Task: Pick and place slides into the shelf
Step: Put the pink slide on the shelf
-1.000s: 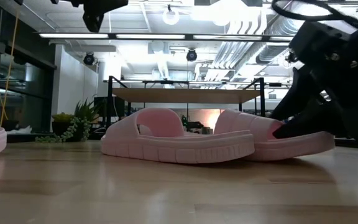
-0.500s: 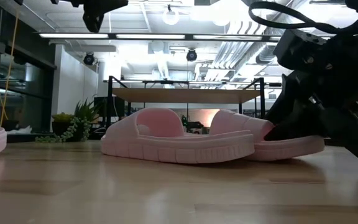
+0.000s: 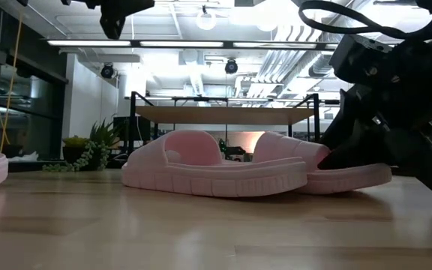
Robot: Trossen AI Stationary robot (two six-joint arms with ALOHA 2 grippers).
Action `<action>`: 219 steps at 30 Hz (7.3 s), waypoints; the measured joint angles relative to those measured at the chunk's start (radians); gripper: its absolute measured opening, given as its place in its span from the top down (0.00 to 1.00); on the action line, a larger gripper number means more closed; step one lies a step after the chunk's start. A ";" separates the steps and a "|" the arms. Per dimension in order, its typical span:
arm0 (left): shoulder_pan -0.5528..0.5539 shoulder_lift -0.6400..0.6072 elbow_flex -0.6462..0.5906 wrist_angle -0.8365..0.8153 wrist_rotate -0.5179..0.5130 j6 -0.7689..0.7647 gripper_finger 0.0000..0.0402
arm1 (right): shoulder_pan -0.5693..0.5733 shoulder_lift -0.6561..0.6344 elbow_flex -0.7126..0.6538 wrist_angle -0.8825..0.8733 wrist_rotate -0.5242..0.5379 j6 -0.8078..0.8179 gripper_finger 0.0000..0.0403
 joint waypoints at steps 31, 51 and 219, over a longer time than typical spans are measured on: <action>0.000 0.000 0.000 -0.006 0.000 0.001 0.59 | -0.019 0.001 0.000 0.003 0.017 0.003 0.96; 0.000 0.000 0.000 -0.007 0.000 0.031 0.59 | -0.019 -0.002 0.043 -0.193 0.050 0.064 1.00; 0.000 0.000 0.000 -0.028 -0.016 0.034 0.59 | -0.700 -0.238 0.313 -0.690 0.250 0.131 1.00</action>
